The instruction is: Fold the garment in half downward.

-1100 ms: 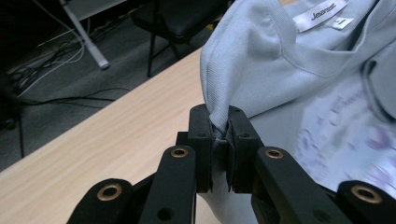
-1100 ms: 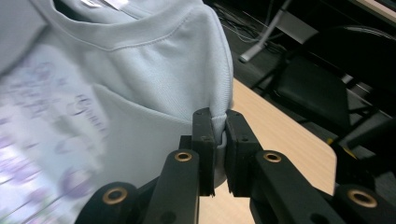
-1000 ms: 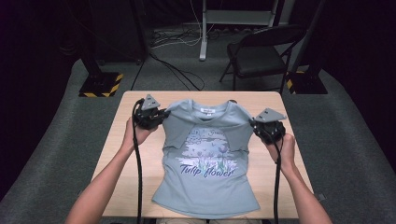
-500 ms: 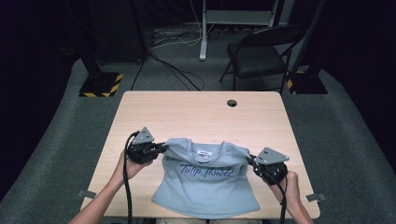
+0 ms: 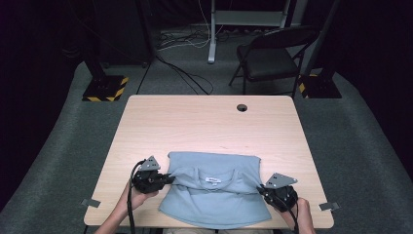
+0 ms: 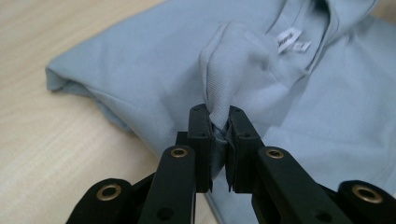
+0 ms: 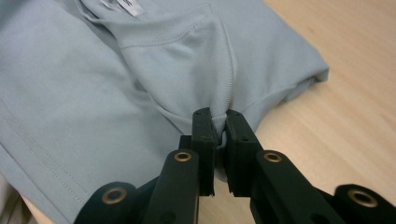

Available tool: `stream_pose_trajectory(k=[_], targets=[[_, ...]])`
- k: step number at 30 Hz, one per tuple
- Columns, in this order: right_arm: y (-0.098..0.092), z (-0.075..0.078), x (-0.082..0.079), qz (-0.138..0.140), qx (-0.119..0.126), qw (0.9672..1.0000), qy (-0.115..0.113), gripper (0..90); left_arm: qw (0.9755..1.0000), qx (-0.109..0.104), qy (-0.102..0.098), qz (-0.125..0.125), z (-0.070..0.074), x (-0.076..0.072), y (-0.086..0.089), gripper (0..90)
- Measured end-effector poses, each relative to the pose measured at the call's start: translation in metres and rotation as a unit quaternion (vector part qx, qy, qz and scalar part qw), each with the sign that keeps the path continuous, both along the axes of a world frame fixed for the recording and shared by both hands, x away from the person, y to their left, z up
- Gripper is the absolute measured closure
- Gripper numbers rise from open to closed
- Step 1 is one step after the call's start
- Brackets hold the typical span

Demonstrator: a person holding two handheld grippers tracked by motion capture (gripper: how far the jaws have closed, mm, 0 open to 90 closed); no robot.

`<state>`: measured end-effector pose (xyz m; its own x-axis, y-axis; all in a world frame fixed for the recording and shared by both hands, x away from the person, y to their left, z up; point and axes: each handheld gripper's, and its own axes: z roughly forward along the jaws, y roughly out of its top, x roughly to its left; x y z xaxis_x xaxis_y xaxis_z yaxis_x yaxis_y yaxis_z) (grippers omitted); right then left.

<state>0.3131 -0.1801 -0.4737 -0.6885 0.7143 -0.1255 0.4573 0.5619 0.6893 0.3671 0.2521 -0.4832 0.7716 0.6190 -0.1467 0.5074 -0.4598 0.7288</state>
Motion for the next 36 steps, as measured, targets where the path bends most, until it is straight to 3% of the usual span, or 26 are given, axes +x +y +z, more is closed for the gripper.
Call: stream_pose_trajectory(k=[2, 7, 12, 23, 29, 36], targets=[[-0.003, -0.005, 0.001, -0.003, 0.001, 0.9999, 0.014, 84.3, 0.9999, 0.01, 0.009, -0.005, -0.004, 0.0, -0.001, 81.4], [-0.005, -0.018, 0.004, -0.003, -0.011, 0.9989, 0.045, 84.1, 0.999, 0.042, 0.01, -0.013, -0.01, -0.001, -0.005, 81.2], [-0.005, -0.023, 0.007, 0.0, -0.014, 0.998, 0.061, 83.9, 0.9974, 0.068, 0.017, -0.02, -0.019, -0.001, -0.009, 81.0], [-0.006, -0.026, 0.016, -0.002, -0.007, 0.9971, 0.075, 83.5, 0.9975, 0.066, 0.016, -0.018, -0.023, 0.004, -0.007, 80.8], [-0.006, -0.026, 0.023, -0.006, -0.007, 0.9975, 0.07, 83.4, 0.9977, 0.066, 0.013, -0.01, -0.023, 0.015, -0.005, 80.5], [-0.008, -0.027, 0.043, -0.012, 0.004, 0.9975, 0.07, 83.3, 0.9972, 0.074, 0.006, -0.006, -0.022, 0.03, -0.007, 80.1]])
